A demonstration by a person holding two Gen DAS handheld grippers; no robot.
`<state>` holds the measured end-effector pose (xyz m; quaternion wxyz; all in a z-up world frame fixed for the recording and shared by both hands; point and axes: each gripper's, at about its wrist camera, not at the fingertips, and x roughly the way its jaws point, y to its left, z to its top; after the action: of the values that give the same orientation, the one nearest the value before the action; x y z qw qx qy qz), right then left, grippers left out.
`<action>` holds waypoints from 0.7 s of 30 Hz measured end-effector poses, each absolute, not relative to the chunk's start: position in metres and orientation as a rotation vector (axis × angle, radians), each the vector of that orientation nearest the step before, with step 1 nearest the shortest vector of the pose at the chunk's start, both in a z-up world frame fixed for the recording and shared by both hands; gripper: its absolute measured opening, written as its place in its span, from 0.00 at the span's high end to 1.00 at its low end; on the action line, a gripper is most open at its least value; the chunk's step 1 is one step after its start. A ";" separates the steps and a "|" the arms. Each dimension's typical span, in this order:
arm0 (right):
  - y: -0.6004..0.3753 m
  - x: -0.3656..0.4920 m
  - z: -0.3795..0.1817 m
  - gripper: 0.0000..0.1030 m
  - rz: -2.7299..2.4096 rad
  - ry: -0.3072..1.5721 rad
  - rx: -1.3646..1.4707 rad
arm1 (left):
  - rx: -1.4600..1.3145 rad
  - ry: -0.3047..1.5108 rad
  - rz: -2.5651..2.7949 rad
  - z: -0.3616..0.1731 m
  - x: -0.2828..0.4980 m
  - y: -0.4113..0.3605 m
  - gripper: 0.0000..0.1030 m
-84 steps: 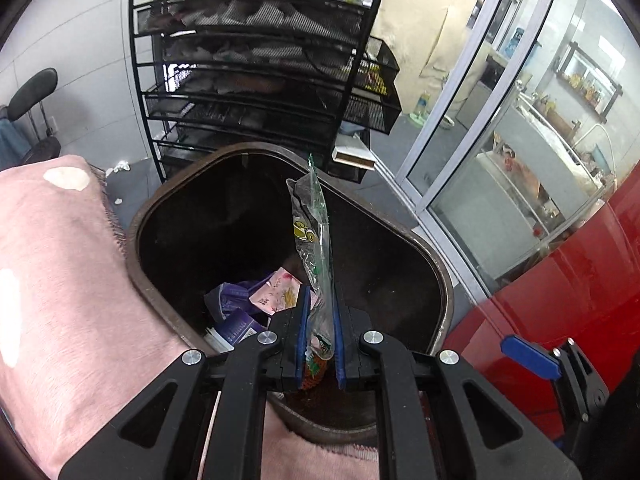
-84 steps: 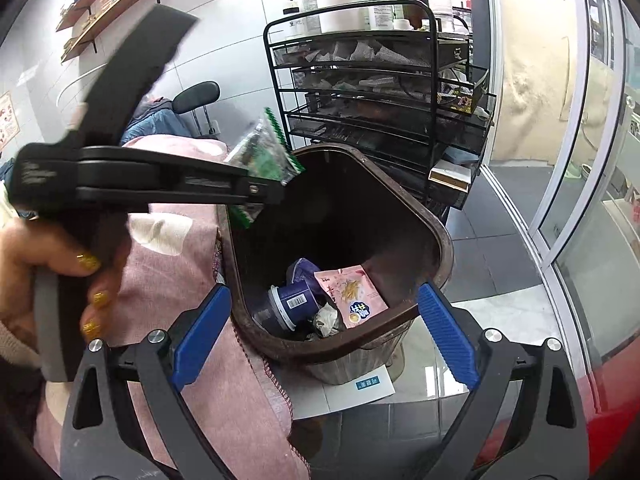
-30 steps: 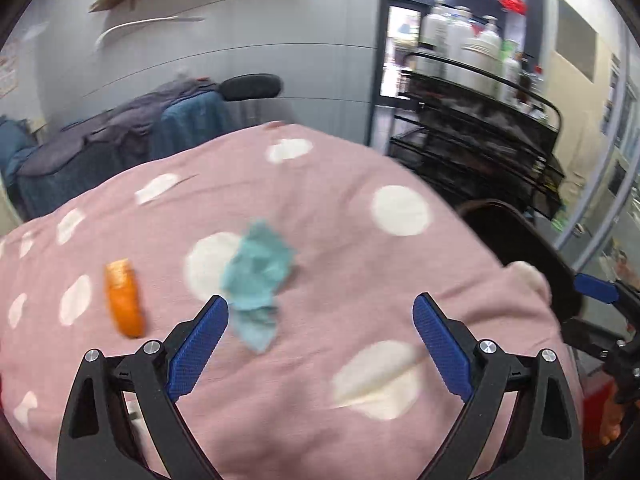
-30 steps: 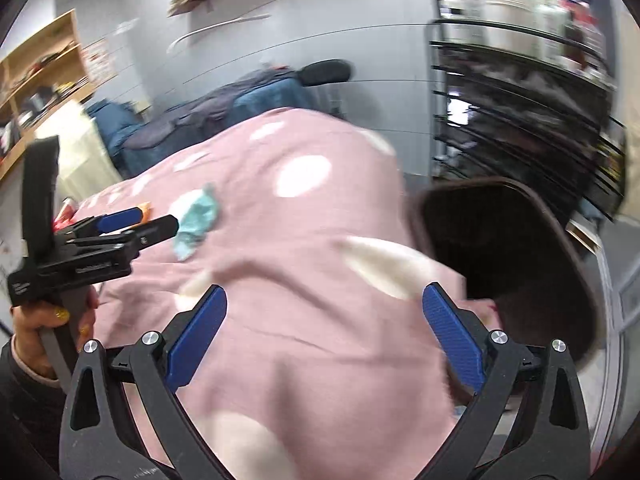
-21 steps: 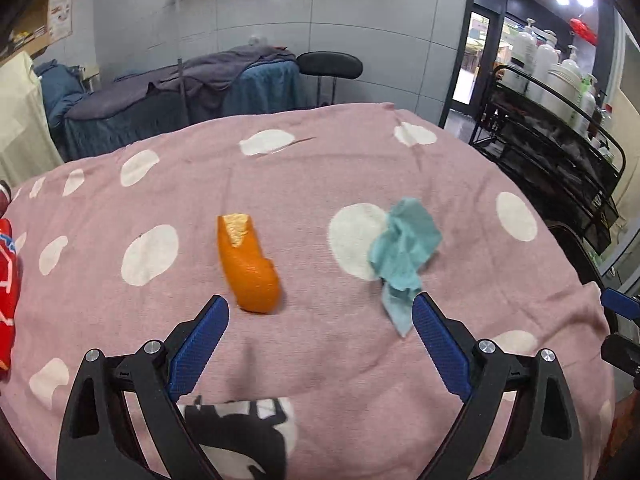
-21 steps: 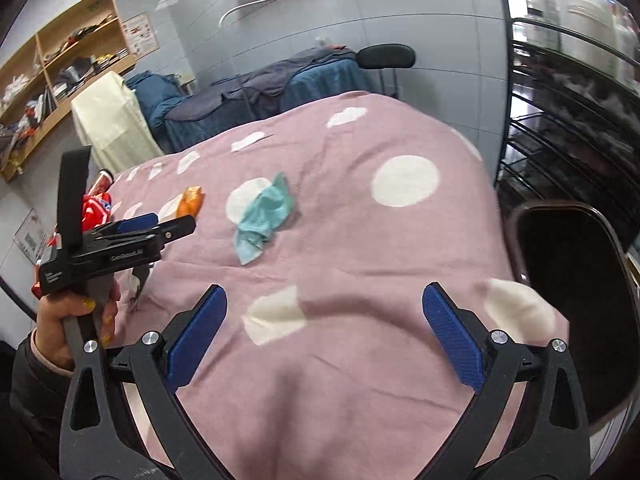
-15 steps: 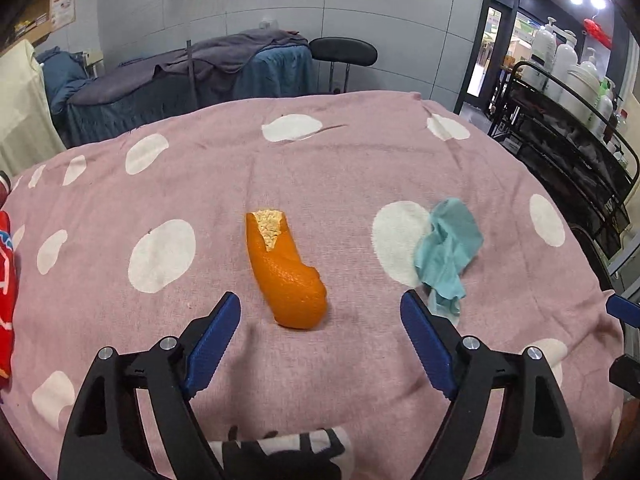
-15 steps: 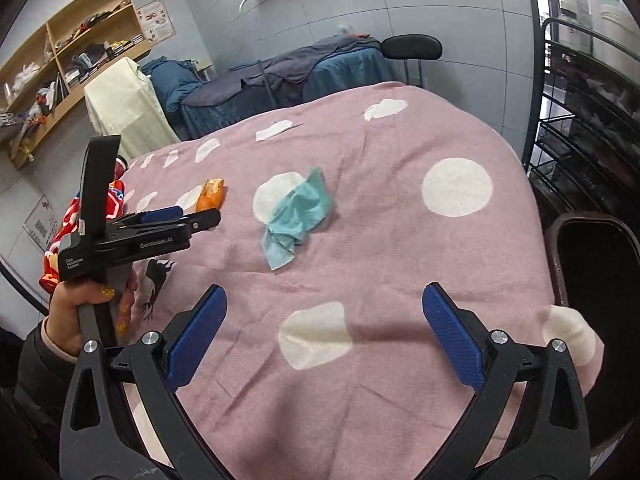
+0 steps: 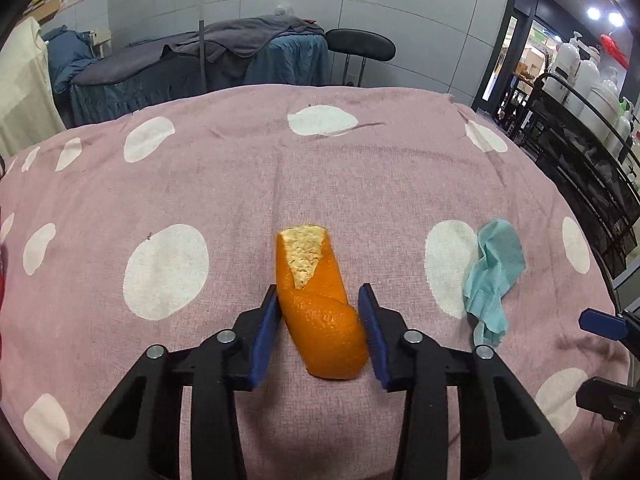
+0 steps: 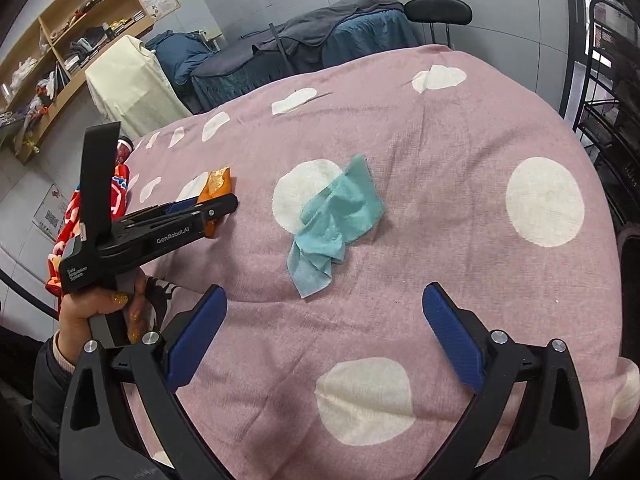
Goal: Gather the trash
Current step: 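Grasp the orange peel with the left tool while the right tool grasps the teal cloth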
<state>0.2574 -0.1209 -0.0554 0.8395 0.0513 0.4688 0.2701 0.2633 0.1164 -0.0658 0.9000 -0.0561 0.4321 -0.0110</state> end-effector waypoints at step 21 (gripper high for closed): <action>-0.072 0.322 -0.100 0.53 0.528 1.155 0.134 | -0.161 0.769 -0.034 -0.034 0.189 0.122 0.73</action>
<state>0.3224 -0.0722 -0.1004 0.8029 0.0624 0.5392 0.2463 0.1894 0.1223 -0.0336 0.9237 -0.0784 0.3745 -0.0164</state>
